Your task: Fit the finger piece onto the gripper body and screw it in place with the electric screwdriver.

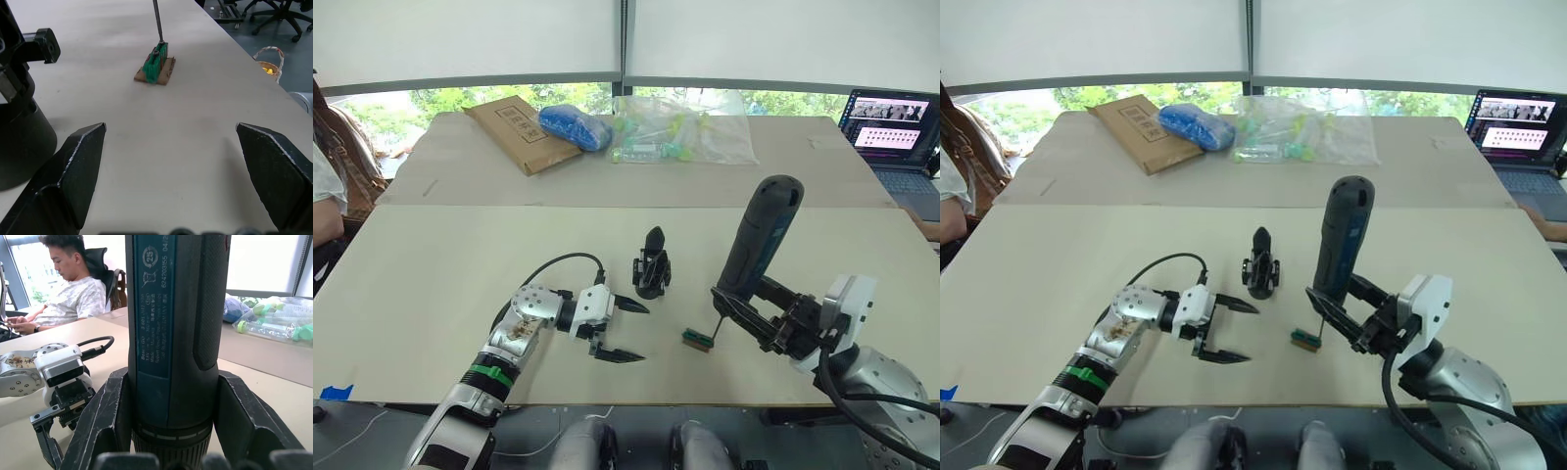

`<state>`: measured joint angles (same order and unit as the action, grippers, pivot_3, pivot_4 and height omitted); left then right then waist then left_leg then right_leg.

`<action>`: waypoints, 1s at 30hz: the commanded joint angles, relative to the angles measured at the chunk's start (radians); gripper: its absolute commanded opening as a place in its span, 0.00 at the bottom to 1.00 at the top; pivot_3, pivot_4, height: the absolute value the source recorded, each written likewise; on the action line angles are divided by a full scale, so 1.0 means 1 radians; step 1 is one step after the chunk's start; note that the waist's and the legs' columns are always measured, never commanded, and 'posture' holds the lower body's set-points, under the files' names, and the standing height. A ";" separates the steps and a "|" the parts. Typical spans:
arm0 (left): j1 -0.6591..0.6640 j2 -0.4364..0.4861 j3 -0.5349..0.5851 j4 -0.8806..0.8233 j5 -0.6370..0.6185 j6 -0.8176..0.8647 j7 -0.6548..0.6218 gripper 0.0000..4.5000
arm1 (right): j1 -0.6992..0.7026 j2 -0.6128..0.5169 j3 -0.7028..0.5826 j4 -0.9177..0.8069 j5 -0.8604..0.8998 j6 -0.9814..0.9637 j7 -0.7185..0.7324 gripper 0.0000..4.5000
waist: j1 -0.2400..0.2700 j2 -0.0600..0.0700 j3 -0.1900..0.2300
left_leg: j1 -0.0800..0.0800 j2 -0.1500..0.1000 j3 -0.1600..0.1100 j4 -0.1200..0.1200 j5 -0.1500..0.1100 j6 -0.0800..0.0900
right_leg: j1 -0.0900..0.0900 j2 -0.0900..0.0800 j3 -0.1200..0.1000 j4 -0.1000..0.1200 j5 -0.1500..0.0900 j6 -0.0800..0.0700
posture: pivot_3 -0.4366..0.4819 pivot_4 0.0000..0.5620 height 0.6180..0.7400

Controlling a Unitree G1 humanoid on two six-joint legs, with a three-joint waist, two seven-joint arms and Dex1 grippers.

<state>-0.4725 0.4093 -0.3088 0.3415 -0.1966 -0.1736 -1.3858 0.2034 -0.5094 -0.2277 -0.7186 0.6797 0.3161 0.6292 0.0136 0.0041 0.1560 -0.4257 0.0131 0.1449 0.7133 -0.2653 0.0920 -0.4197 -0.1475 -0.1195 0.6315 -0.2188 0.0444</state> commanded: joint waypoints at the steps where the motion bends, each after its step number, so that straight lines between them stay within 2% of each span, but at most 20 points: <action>1: -0.016 0.003 0.013 -0.016 -0.002 -0.023 0.002 1.00 | -0.004 0.002 -0.018 -0.017 0.008 -0.040 0.013 0.43 | 0.000 0.000 0.000 | 0.000 0.000 0.000 0.000 0.000 0.000 | 0.000 0.000 0.000 0.000 0.000 0.000 | 0.48 0.27 0.93; 8: 0.001 0.014 0.016 -0.036 -0.007 -0.016 0.004 1.00 | 0.002 -0.011 -0.040 -0.034 0.024 -0.046 0.032 0.43 | 0.000 0.000 0.000 | 0.000 0.000 0.000 0.000 0.000 0.000 | 0.000 0.000 0.000 0.000 0.000 0.000 | 0.48 0.27 0.93; 15: 0.044 0.055 0.053 -0.099 -0.040 0.054 0.022 1.00 | -0.028 -0.106 -0.104 -0.125 0.119 0.001 0.034 0.43 | -0.002 0.000 0.000 | 0.000 0.000 0.000 0.000 0.000 0.000 | 0.000 0.000 0.000 0.000 0.000 0.000 | 0.48 0.27 0.93; 23: 0.078 0.108 0.129 -0.204 -0.086 0.176 0.079 1.00 | -0.172 -0.259 -0.184 -0.139 0.388 0.107 -0.044 0.43 | 0.001 -0.001 0.000 | 0.000 0.001 -0.001 0.000 0.000 0.000 | 0.000 -0.001 0.000 -0.001 0.000 0.000 | 0.48 0.27 0.93; 30: 0.078 0.145 0.166 -0.208 -0.084 0.184 0.109 1.00 | -0.332 -0.318 -0.108 -0.077 0.443 0.154 0.005 0.43 | 0.000 -0.001 0.000 | 0.000 0.001 -0.001 0.000 0.000 0.000 | 0.000 -0.001 0.000 -0.001 0.001 -0.001 | 0.48 0.27 0.93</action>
<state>-0.3852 0.5498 -0.1665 0.1619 -0.2730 0.0135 -1.2829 -0.1078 -0.8174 -0.3213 -0.7946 1.0853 0.4775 0.6219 0.0139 0.0029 0.1565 -0.4256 0.0137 0.1439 0.7131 -0.2656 0.0924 -0.4193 -0.1481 -0.1199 0.6306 -0.2183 0.0438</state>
